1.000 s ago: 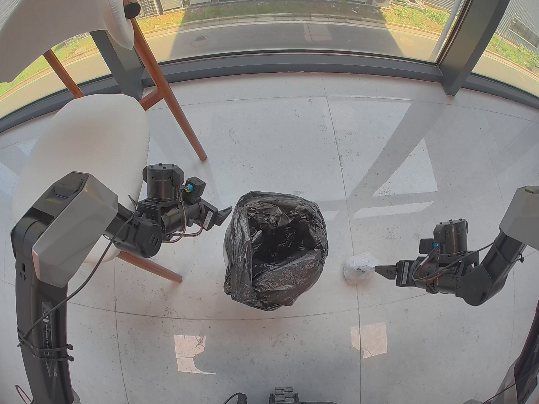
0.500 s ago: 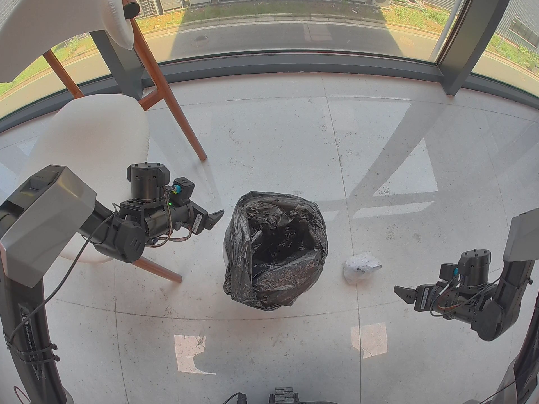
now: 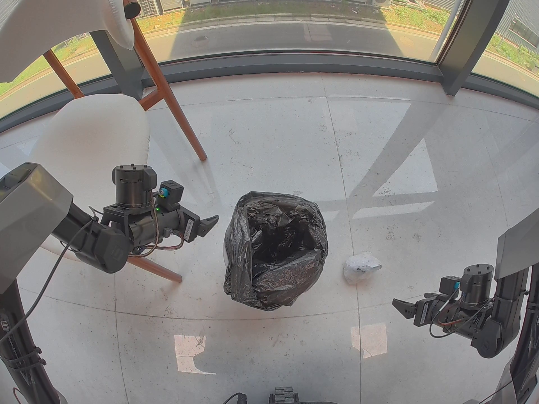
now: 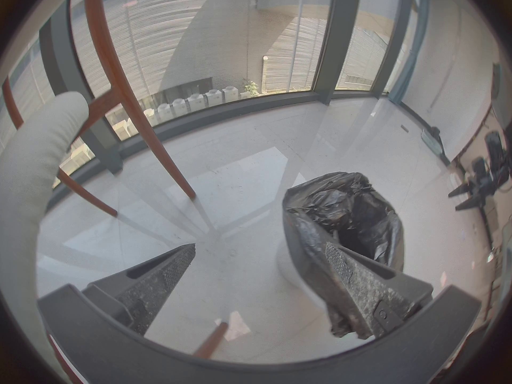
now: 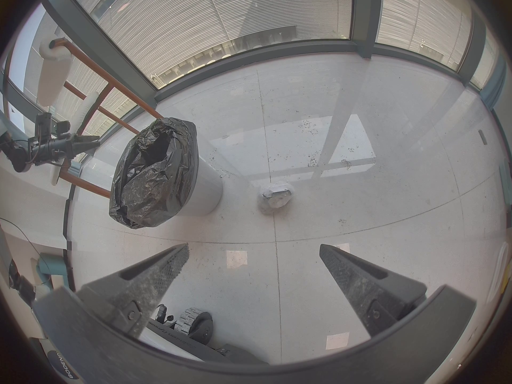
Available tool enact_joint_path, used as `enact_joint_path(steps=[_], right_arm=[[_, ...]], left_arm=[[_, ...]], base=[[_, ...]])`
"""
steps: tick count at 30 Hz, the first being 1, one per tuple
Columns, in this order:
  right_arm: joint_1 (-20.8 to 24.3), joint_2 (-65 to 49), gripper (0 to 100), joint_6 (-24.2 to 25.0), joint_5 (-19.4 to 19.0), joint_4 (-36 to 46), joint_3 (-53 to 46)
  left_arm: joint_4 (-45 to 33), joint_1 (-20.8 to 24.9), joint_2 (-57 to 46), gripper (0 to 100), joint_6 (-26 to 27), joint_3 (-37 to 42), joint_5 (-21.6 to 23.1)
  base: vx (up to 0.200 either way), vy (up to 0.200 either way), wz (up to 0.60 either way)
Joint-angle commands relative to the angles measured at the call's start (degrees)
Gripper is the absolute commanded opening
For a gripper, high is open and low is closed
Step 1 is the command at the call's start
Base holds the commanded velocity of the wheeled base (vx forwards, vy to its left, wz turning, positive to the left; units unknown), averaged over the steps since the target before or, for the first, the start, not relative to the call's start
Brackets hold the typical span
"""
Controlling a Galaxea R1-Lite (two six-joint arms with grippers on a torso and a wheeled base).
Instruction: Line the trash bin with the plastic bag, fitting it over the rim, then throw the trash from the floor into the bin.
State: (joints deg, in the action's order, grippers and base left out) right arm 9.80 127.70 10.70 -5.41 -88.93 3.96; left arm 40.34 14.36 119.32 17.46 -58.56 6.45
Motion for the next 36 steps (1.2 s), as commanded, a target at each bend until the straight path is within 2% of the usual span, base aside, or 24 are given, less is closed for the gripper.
enact_joint_path(steps=[1,4,5,8,12,20,35,36], right_arm=[[0.31,-0.17,100,-0.07,0.05,-0.19,0.26],[0.13,0.10,100,-0.07,0.05,-0.19,0.52],[0.13,0.10,100,-0.07,0.05,-0.19,0.52],[0.31,0.54,100,-0.07,0.14,-0.19,0.96],[0.31,0.54,100,-0.07,0.23,-0.19,1.49],[-0.22,0.62,100,-0.07,0.23,-0.19,1.75],[0.04,0.71,100,0.02,0.14,-0.19,2.63],[-0.05,0.71,100,0.02,0.14,-0.19,2.63]], left_arm=[[-3.07,2.95,-0.32,100,-4.45,-0.94,-0.82],[-7.64,5.94,-0.32,100,-8.84,-1.91,-3.02],[-7.64,5.94,-0.32,100,-8.84,-1.91,-3.02],[-16.17,7.44,0.03,100,-9.11,-5.86,-7.06],[-18.81,9.99,4.08,100,-9.55,-10.25,-11.37],[-18.45,12.01,8.56,100,-9.55,-11.31,-13.13],[-18.37,12.09,12.16,100,-9.63,-12.98,-13.57],[-18.37,12.09,12.34,0,-9.63,-12.98,-13.57]], base=[[0.000,0.000,0.00],[0.000,0.000,0.00],[0.000,0.000,0.00],[0.000,0.000,0.00],[0.000,0.000,0.00],[0.000,0.000,0.00],[0.000,0.000,0.00],[0.000,0.000,0.00]])
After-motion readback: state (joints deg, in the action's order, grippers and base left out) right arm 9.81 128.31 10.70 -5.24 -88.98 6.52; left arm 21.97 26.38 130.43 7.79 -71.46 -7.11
